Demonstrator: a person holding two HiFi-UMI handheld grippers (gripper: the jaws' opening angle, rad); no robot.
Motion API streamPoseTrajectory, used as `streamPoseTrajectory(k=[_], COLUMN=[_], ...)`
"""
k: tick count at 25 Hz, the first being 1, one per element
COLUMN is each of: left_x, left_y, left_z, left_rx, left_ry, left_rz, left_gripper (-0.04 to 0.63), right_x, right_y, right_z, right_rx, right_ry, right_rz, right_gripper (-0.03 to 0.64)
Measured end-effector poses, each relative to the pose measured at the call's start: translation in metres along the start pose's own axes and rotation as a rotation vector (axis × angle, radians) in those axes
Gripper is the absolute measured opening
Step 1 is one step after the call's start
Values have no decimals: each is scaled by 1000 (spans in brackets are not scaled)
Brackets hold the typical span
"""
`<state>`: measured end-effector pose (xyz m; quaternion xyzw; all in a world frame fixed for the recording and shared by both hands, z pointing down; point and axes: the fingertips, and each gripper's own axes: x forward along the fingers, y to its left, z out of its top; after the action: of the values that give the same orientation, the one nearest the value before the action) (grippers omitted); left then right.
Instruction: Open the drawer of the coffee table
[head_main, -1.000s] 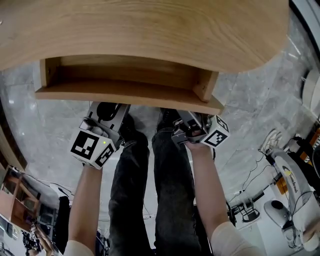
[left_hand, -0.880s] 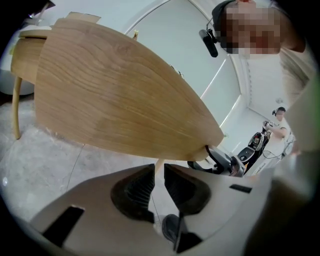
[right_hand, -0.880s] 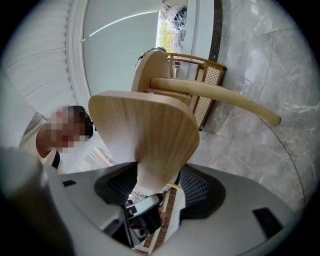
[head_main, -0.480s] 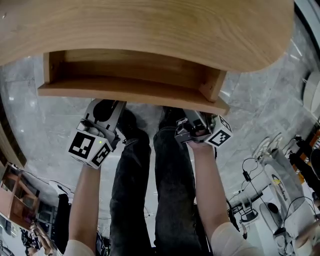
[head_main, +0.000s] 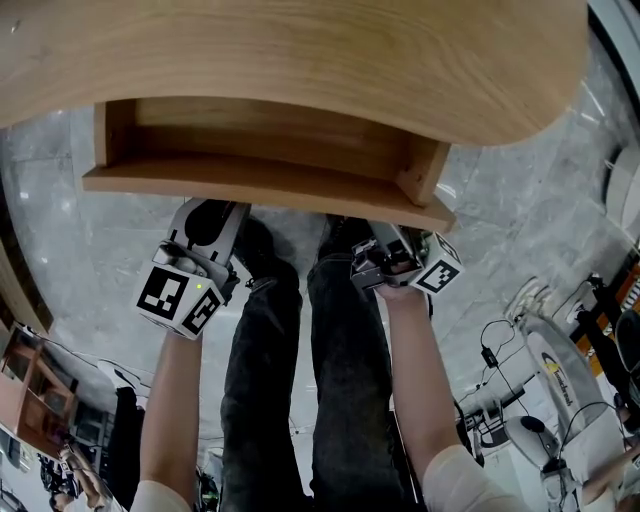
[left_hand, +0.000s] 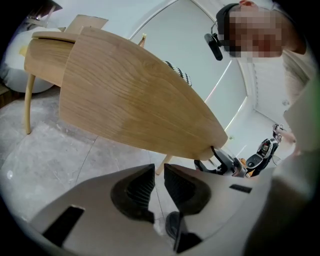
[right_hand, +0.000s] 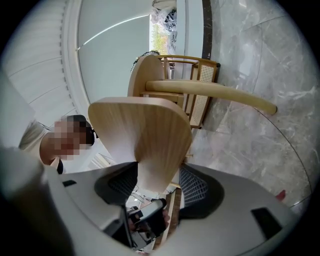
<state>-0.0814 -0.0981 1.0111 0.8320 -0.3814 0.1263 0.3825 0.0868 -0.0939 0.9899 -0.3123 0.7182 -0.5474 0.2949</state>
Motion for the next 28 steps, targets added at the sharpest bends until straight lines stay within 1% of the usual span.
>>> streamPoseTrajectory(k=[1, 3, 4, 5, 7, 9, 11, 13, 15, 18, 20, 23, 28], left_x=[0, 3, 6, 9, 15, 19, 13, -3, -14, -6, -4, -23, -73], left_y=[0, 2, 3, 4, 3, -5, -16, -23, -28, -45, -57, -78, -133], left_z=[0, 1, 1, 0, -3, -8, -12, -6, 9, 33, 53, 90, 163], left_rx=[0, 0, -2, -4, -7, -8, -5, 3, -5, -8, 3, 12, 9], left_ry=[-1, 0, 3, 7, 13, 17, 19, 13, 7, 16, 20, 2, -43], left_rz=[3, 8, 11, 14, 19, 27, 28, 28, 40, 52, 61, 74, 78], left_gripper=[67, 67, 67, 67, 67, 67, 67, 67, 67, 67, 67, 67, 67], right_x=[-1, -4, -5, -7, -12, -23, -35, -39, -39, -43, -41, -27, -13], right_y=[-1, -3, -4, -5, -11, -17, -10, 6, 18, 27, 41, 81, 172], right_z=[-1, -3, -5, -6, -5, 2, 1, -5, -4, 22, 40, 59, 102], right_rx=[-4, -21, -23, -22, -21, -16, -14, -20, -22, -10, -5, -20, -127], right_ry=[6, 36, 53, 69, 78, 67, 69, 90, 119, 153, 168, 192, 247], right_rz=[-8, -25, -27, -27, -38, -56, -66, -76, -103, -150, -158, -150, -176], right_gripper=[273, 238, 242, 194, 212, 210, 213, 213, 213, 209, 206, 204, 196])
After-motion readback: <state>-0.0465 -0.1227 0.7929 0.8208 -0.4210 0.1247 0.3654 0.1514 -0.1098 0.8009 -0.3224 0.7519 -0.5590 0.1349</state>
